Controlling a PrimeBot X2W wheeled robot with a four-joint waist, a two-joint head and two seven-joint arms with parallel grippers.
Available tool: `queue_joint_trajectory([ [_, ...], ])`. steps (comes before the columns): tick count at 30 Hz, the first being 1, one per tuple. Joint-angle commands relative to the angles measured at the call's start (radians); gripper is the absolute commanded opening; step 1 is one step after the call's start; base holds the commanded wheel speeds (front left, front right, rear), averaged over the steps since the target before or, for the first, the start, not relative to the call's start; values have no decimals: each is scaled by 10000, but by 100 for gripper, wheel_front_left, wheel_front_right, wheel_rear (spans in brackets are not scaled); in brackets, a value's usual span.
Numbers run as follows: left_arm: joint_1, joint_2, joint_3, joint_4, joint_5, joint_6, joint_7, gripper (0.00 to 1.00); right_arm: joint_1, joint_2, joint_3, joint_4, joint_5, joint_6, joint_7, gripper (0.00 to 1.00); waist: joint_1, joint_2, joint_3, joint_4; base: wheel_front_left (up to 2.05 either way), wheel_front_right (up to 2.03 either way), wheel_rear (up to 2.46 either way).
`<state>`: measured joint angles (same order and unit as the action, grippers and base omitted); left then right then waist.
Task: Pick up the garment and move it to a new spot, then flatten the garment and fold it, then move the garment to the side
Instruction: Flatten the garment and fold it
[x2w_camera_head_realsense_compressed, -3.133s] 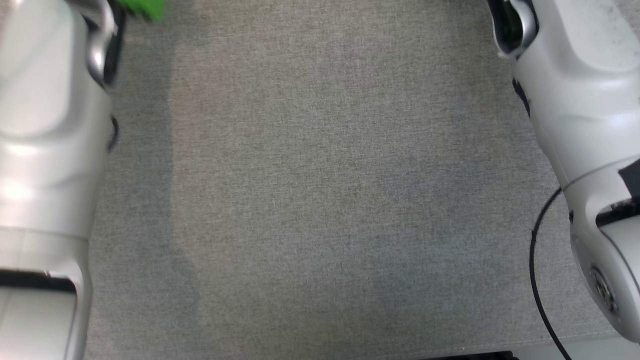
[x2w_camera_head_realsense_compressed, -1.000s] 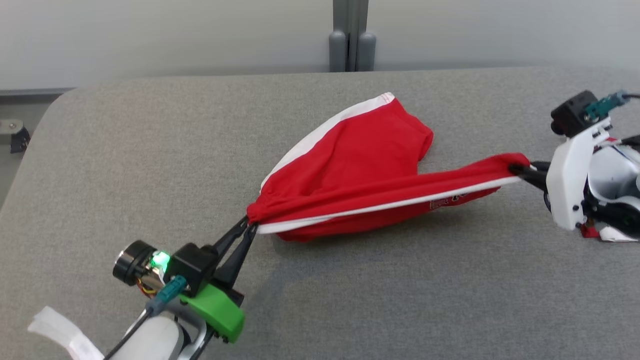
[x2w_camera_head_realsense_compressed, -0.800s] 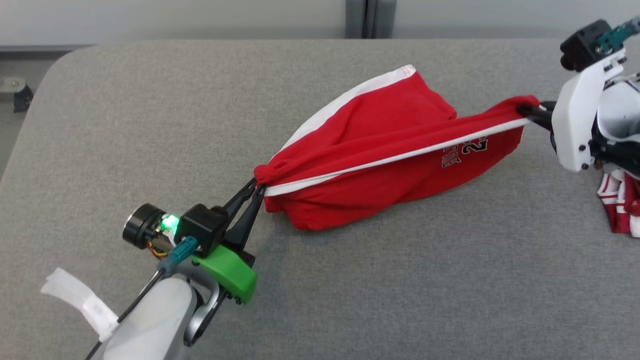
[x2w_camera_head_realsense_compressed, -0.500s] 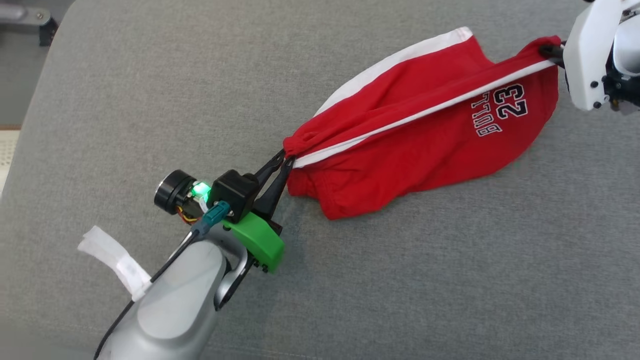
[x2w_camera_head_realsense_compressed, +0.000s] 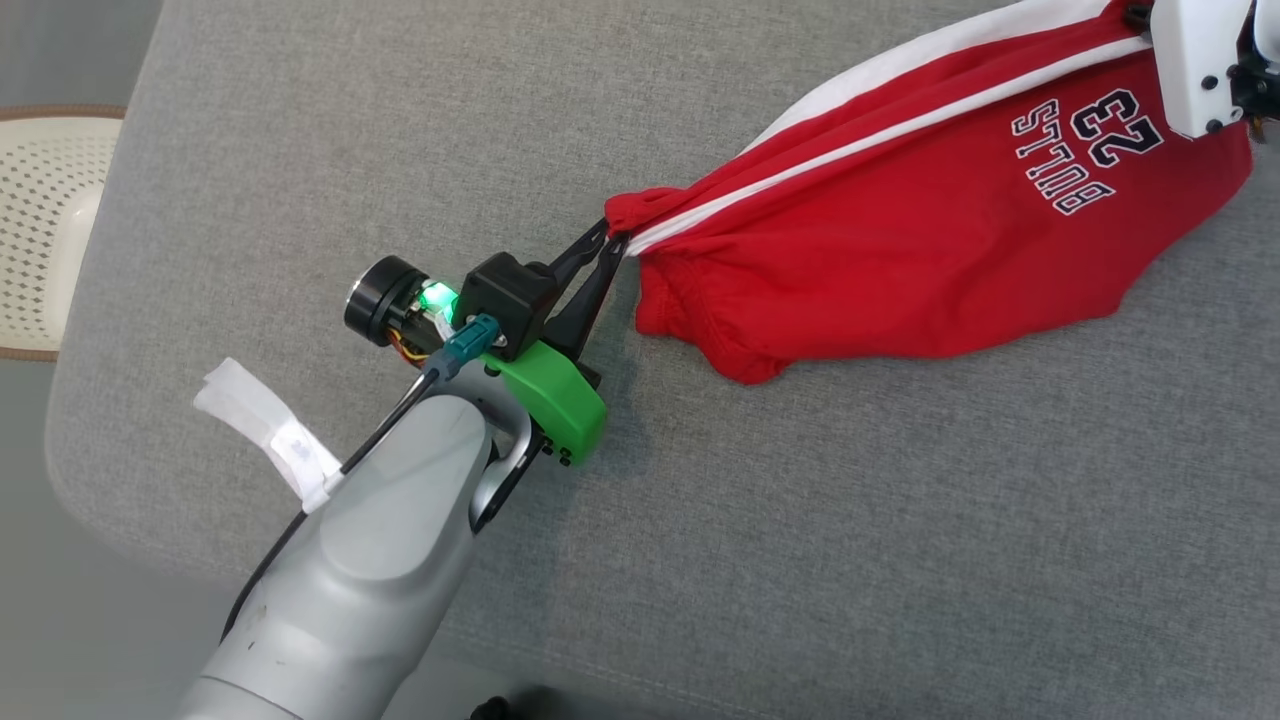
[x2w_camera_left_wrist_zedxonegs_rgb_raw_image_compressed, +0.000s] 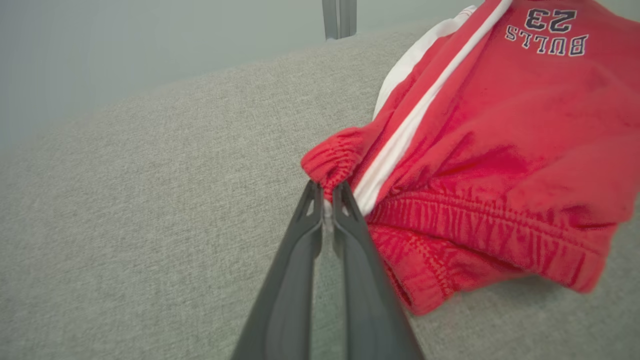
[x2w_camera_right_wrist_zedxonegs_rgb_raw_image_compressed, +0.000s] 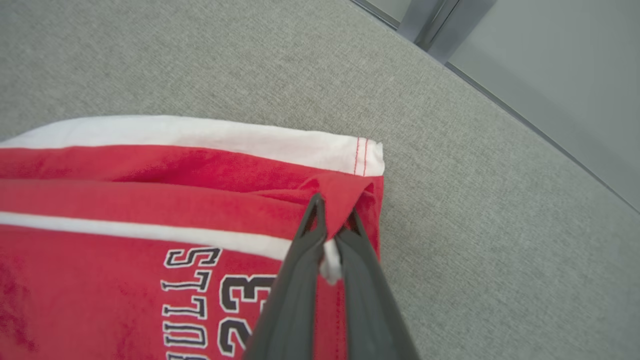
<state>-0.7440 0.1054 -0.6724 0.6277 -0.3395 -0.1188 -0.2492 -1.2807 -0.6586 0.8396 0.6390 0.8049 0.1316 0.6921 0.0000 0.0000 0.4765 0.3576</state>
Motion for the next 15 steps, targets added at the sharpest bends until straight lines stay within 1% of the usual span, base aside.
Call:
queue_joint_trajectory([
  [1,-245,-31,9,148,-17,-14,-68,2,-196,-9,46,144,-91,-18,-146,0,0,0,281,245,0,0,0],
  [2,-341,-62,14,247,-13,-16,-84,31,-298,-5,77,223,-196,-18,-353,0,0,0,310,249,0,0,0],
  [3,-401,-90,36,335,-28,-16,-101,64,-357,9,131,258,-304,-20,-548,59,0,0,333,247,0,0,0],
  [4,-441,-120,100,444,-111,-15,-121,100,-380,44,124,424,-334,-20,-711,100,0,0,354,235,0,0,0],
  [10,-690,-213,406,591,-39,163,-177,100,-430,404,242,1034,-408,-17,-1510,100,0,0,302,31,0,0,0],
  [13,-542,-98,677,354,62,333,-164,100,-361,500,260,1265,-335,-17,-1942,100,0,0,124,-137,0,0,0],
  [15,-314,-7,879,220,115,401,-156,100,-271,595,207,1482,-354,-17,-2439,100,0,0,-86,-295,0,0,0],
])
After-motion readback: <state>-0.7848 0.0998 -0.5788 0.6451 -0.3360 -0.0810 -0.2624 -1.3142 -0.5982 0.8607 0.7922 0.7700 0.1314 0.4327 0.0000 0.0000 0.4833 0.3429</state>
